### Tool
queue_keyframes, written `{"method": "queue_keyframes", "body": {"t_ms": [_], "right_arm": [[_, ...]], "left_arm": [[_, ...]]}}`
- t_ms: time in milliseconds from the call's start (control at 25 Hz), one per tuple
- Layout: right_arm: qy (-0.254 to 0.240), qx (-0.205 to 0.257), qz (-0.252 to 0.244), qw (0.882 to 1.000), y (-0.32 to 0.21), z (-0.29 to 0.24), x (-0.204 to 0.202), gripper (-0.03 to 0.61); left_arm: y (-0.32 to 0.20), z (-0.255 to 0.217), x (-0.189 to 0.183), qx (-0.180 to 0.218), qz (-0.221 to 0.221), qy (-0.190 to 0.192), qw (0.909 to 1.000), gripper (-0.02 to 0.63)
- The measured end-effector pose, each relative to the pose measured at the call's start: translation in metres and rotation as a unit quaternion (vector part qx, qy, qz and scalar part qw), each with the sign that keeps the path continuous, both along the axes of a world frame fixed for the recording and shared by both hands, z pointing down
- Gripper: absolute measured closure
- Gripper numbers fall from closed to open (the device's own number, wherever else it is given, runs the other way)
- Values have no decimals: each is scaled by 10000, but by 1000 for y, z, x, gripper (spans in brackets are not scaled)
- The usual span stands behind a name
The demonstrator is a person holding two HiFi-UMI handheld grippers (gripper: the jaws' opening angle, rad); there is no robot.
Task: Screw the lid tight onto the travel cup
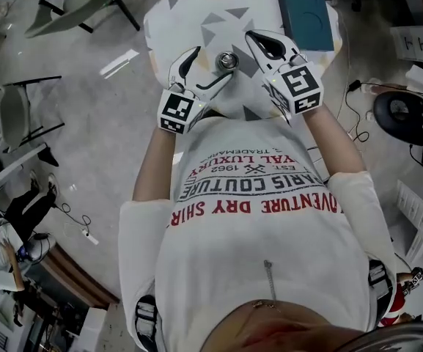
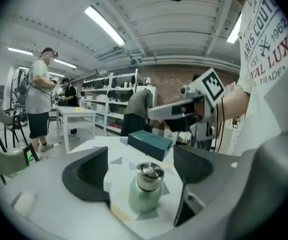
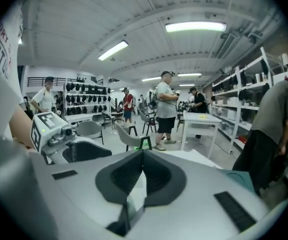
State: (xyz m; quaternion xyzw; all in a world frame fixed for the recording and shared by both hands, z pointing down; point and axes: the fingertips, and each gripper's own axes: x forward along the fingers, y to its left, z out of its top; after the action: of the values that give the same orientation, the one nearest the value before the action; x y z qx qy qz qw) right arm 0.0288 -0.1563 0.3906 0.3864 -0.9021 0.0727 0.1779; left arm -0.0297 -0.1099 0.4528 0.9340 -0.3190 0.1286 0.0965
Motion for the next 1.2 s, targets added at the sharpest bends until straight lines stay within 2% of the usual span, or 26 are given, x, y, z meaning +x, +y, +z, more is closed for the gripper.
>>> {"method": "queue_keyframes", "body": {"t_ms": [40,80,160,360,600,960,1200], "right_arm": [[-51,37,124,9999,0,-3,2,568],[-101,76,249,9996,1,-7,4,568],[-176,176,458,9986,2,-15,7,568],[-287,428,746,9959,7,-35,10,568],[-343,822,823,9926,12,-59,12,568],[-380,1060,742,9909,10,-78,7,569],[-420,1060,757,9906,7,-81,9,569]], "left_arm": [[-4,-17,-3,118,-127,133,9998,202],[-9,-33,-8,239,-294,236,9990,250],[-19,-59,-19,472,-658,376,9960,432],[-36,-105,-47,951,-1334,382,9857,593],[-45,-126,-67,905,-1733,344,9801,603],[-50,-138,-68,900,-1673,261,9814,601],[-52,-146,-66,1045,-1569,279,9817,601]]}}
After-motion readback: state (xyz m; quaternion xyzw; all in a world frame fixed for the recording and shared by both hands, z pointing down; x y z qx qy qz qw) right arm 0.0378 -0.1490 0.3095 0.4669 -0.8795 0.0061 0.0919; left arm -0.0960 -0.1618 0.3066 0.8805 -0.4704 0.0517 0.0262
